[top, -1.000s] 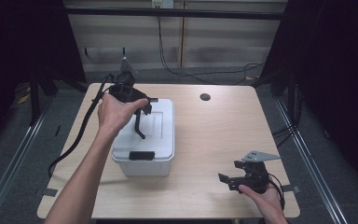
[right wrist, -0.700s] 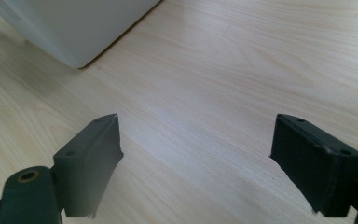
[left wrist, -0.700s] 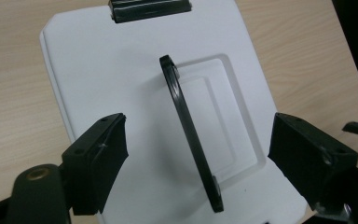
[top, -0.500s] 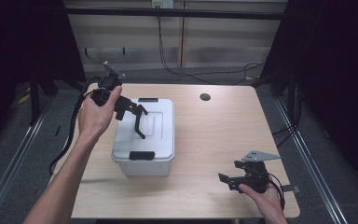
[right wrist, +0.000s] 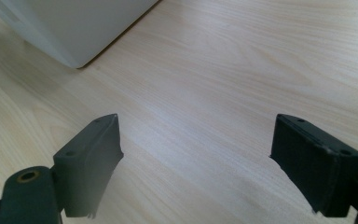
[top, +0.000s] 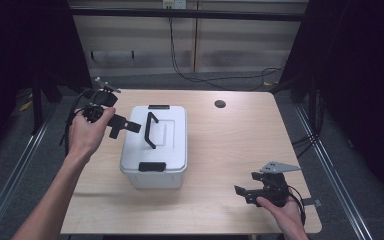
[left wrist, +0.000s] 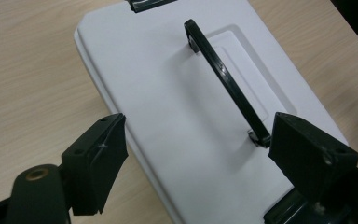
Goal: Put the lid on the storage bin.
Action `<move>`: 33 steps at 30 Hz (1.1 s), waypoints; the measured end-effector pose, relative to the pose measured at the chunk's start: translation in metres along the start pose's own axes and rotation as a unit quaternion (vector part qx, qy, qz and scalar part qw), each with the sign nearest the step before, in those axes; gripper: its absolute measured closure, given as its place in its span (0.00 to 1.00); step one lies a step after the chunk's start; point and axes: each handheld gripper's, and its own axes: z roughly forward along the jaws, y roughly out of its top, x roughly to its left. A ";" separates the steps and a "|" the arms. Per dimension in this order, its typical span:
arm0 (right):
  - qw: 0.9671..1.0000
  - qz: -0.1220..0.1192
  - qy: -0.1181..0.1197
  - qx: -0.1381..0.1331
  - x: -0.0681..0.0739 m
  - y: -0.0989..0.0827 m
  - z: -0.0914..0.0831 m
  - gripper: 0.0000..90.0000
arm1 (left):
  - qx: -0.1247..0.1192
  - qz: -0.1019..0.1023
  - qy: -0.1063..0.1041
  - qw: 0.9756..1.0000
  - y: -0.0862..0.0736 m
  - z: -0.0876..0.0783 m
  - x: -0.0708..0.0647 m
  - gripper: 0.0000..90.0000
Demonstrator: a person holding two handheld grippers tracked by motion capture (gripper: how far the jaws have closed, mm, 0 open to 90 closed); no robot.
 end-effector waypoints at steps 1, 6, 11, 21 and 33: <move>1.000 0.000 0.000 0.000 0.000 0.000 0.000 0.17 | -0.001 0.006 0.000 1.000 -0.003 -0.001 0.001 0.21; 1.000 0.001 0.000 0.000 0.000 0.000 0.001 0.17 | -0.008 0.005 -0.001 1.000 -0.024 -0.003 0.005 0.21; 1.000 0.002 -0.001 0.000 0.000 0.000 0.000 0.17 | -0.027 -0.007 0.005 1.000 -0.043 -0.007 0.011 0.20; 1.000 0.001 -0.001 -0.001 0.000 0.000 0.000 0.17 | -0.053 -0.017 0.009 0.998 -0.077 -0.017 0.031 0.21; 1.000 0.002 -0.002 0.000 0.000 0.000 0.000 0.17 | -0.081 -0.026 0.026 0.996 -0.125 -0.008 0.041 0.21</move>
